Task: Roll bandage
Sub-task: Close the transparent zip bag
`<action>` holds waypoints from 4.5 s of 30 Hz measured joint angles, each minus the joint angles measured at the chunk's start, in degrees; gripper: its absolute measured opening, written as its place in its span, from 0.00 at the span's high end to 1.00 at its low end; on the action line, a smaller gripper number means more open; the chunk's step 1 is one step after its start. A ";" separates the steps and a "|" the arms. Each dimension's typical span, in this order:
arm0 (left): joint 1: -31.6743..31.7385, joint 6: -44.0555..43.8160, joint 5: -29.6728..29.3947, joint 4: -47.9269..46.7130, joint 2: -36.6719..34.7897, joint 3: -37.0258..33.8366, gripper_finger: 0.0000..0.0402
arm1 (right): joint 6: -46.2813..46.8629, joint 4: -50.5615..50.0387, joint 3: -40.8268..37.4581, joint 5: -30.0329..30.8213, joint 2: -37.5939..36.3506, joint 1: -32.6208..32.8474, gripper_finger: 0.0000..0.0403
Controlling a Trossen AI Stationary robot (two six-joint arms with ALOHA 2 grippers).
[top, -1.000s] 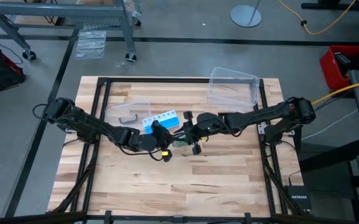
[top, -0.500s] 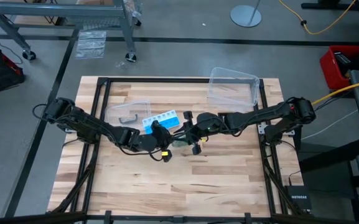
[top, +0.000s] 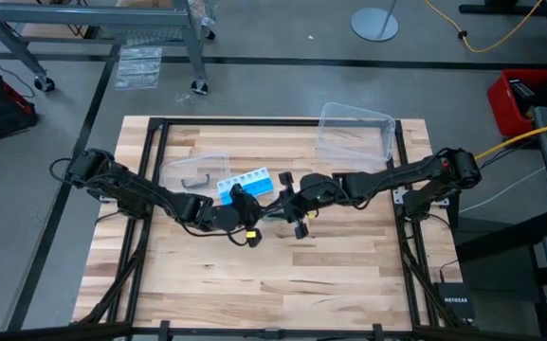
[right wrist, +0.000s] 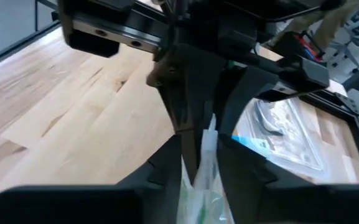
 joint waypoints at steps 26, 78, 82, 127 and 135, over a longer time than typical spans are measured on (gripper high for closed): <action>-0.61 0.00 -0.46 0.04 0.07 -0.04 1.00 | -0.02 -3.41 0.00 4.46 -0.11 -0.02 0.93; -2.58 4.07 -0.37 9.48 -0.26 0.02 1.00 | -0.02 -10.46 -0.09 11.33 0.00 -0.13 0.92; -2.93 4.03 -0.41 9.66 -0.26 0.04 1.00 | -0.04 -10.05 -0.11 11.40 0.00 -0.13 0.92; -11.63 12.44 -5.87 11.85 -8.92 0.04 1.00 | 0.22 -9.07 0.65 11.79 -0.02 -0.13 0.83; -11.60 13.89 -6.82 11.82 -8.96 0.04 1.00 | -0.05 -9.59 4.40 18.90 -0.02 -0.13 0.64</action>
